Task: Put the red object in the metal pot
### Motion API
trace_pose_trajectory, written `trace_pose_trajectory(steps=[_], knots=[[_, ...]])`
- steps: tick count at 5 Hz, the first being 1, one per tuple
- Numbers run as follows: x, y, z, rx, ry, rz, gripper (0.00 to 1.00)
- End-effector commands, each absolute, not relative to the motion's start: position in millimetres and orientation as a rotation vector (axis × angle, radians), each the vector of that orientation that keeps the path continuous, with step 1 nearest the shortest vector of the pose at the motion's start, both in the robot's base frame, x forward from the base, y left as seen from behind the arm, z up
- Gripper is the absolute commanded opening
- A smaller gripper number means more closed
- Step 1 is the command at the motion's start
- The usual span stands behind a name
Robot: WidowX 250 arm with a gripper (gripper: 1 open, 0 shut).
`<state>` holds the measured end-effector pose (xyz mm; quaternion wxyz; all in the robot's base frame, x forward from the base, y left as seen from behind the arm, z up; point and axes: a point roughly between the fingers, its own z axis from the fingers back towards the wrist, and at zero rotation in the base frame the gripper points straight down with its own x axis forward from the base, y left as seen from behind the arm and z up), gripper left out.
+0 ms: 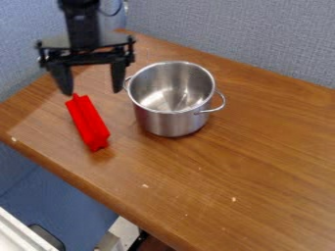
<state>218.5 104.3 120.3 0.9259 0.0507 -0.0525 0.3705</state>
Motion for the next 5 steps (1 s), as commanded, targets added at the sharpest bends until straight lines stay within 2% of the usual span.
trace_pose_trajectory(steps=[1,2,5], knots=[[215,115,112.0,0.12,-0.126,0.844,1.0],[213,119,91.3,0.135,-0.123,0.933,1.0],[223,140,58.9,0.132,-0.162,0.992,1.0]])
